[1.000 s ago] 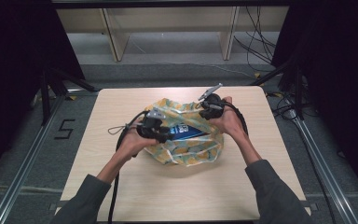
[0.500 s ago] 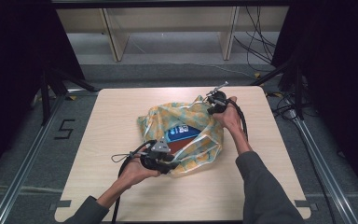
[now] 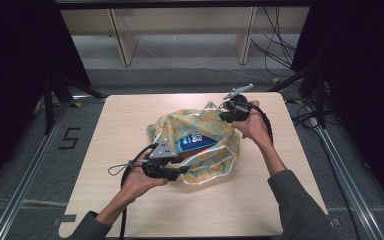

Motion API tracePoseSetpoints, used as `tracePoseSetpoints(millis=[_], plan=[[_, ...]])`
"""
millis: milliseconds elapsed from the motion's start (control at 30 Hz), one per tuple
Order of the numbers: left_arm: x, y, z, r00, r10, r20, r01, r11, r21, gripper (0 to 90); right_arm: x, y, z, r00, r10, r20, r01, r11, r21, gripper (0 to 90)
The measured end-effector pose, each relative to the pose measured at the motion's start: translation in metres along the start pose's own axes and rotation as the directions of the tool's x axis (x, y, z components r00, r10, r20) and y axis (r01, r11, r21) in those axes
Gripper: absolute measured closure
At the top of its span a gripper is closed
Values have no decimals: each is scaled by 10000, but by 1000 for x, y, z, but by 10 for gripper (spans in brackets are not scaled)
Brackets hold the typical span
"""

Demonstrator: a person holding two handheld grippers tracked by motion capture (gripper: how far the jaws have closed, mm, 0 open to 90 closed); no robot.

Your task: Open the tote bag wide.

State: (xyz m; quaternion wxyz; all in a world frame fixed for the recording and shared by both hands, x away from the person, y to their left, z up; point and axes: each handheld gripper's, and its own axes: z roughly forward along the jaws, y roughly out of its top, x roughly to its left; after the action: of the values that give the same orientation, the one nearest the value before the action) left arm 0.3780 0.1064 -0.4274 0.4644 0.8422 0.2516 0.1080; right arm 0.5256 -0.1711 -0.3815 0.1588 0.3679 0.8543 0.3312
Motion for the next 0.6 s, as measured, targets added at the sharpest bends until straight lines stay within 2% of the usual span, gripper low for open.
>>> tracePoseSetpoints(millis=[33,67,100,133,167,233,267,367,400,433,533,600], plan=[[0,-1,-3,10000,-42,-41,42,10000,-46,578,2,-2,-2,10000,46,-40,-47,9999,-159,871],[-1,-2,-6,9999,-50,-140,48,9999,-148,570,3,-3,-4,9999,-101,-71,99,9996,-266,868],[-1,-4,-8,9998,-140,-118,138,9996,-237,564,4,-4,-9,9996,-252,-131,250,9996,-110,862],[1,-7,-9,9998,-139,-144,135,9994,-318,562,6,-7,-10,9987,-508,-106,505,9983,-307,856],[1,-10,-11,9990,-439,-95,435,9983,-399,561,8,-10,-12,9989,-473,-35,470,9975,-522,852],[2,-16,-13,9990,-379,-226,371,9987,-355,556,11,-14,-17,9988,-483,-118,478,9981,-397,843],[2,-19,-13,9981,-548,-291,535,9976,-446,548,11,-17,-19,9982,-584,-164,578,9976,-368,833],[4,-23,-16,9975,-498,-498,473,9976,-508,511,12,-25,-23,9991,-405,-97,398,9975,-578,792],[6,-27,-18,9944,-805,-688,769,9956,-533,501,13,-28,-26,9994,-289,-198,279,9984,-495,781],[7,-29,-20,9927,-835,-866,788,9953,-558,494,12,-30,-27,9989,-402,-246,388,9977,-550,768],[8,-34,-24,9904,-1071,-870,997,9914,-852,466,15,-39,-31,9997,-177,-172,162,9965,-824,727],[8,-36,-26,9907,-948,-979,873,9931,-783,444,16,-45,-35,9994,-280,-223,265,9976,-639,708]])
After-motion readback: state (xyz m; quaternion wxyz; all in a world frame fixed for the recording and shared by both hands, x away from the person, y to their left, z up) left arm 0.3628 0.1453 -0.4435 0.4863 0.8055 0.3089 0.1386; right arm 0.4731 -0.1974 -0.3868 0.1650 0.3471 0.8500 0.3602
